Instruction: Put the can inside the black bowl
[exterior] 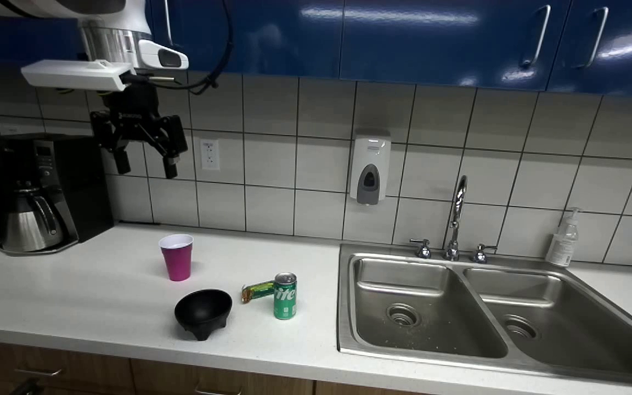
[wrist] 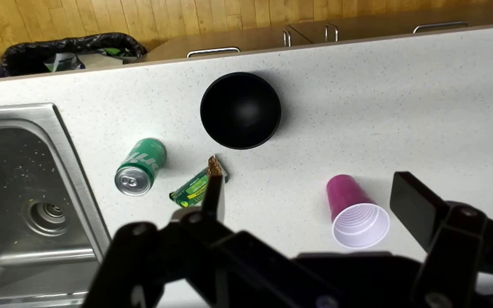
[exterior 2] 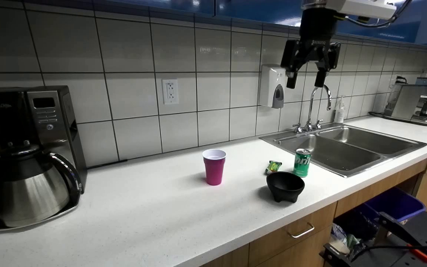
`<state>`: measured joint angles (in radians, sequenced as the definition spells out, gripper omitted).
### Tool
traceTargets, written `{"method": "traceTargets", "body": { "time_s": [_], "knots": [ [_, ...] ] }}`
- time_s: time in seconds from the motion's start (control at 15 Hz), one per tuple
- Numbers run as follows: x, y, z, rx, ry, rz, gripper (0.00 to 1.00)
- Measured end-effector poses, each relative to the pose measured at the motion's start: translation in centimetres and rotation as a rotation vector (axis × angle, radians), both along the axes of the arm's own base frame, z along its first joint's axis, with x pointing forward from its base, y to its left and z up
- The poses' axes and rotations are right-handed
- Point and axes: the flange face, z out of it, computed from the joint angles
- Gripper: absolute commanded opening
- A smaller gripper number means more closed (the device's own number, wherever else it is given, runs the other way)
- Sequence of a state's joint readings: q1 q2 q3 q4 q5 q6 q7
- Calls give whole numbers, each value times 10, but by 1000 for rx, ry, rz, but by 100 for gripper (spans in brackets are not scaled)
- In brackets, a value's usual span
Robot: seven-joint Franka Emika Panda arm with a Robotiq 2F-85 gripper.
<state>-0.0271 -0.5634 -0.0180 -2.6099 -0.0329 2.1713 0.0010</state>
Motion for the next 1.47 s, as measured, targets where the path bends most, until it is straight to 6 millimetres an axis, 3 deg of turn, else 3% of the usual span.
{"method": "traceTargets", "body": {
  "time_s": [0.8,1.47],
  "knots": [
    [33,-62,-56,8,-22,-129,100],
    [79,-109,-111,-2,-7,-208,100]
  ]
}}
